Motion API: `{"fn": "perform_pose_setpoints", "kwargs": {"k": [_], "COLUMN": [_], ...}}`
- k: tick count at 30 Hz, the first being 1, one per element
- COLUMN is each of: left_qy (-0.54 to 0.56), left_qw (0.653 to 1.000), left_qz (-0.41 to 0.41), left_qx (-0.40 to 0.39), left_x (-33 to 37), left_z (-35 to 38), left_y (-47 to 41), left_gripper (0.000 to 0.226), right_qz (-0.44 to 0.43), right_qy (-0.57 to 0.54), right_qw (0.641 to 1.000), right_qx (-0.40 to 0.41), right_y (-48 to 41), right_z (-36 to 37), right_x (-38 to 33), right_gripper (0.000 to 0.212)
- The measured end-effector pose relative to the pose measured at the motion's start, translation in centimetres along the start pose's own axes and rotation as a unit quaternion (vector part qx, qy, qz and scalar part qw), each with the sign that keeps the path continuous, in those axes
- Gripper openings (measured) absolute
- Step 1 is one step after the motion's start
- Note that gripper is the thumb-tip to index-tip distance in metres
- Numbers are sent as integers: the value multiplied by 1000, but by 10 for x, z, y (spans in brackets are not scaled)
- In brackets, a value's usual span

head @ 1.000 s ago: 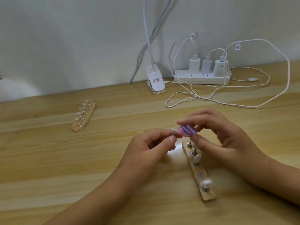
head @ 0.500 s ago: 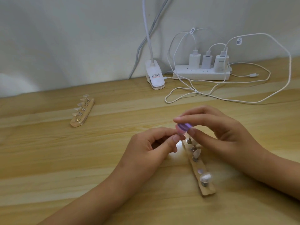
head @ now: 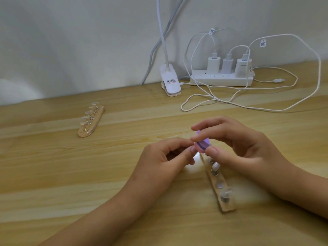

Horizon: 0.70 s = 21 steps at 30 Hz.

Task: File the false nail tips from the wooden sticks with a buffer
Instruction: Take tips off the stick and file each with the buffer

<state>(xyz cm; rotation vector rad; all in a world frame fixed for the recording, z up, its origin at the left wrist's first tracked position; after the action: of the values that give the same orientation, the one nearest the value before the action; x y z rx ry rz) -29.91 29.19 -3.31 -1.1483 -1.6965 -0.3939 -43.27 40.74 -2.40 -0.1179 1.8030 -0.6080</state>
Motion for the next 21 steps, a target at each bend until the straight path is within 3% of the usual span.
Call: {"fn": "perform_pose_setpoints", "kwargs": {"k": [5, 9, 16, 19, 21], "left_qy": [17, -4, -12, 15, 17], "left_qw": [1000, 1000, 1000, 1000, 1000], "left_qz": [-16, 10, 19, 5, 15], "left_qx": [6, -1, 14, 19, 13], "left_x": [-1, 1, 0, -1, 0], "left_z": [-1, 0, 0, 1, 1], "left_y": [0, 1, 2, 2, 2], "left_gripper": [18, 21, 11, 17, 17], "right_qz": [8, -46, -63, -2, -2], "right_qy": [-17, 22, 57, -1, -27], "right_qw": [999, 999, 996, 998, 998], "right_qx": [27, 14, 14, 65, 58], "right_y": [-4, -1, -1, -5, -4], "right_z": [-1, 3, 2, -4, -2], "right_x": [2, -1, -3, 3, 1], "right_gripper": [24, 27, 22, 22, 21]}}
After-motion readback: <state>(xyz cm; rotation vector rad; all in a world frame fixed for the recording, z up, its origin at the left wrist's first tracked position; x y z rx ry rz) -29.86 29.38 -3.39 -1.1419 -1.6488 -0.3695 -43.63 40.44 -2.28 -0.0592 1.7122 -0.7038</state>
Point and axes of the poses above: each hand's wrist, its own y-axis away from the middle knuckle, its own z-axis out of the palm, x = y × z, the point moved 3 cm from there along -y, towards the middle knuckle, and after that the axes turned 9 degrees about -y, right-handed, at the moved point
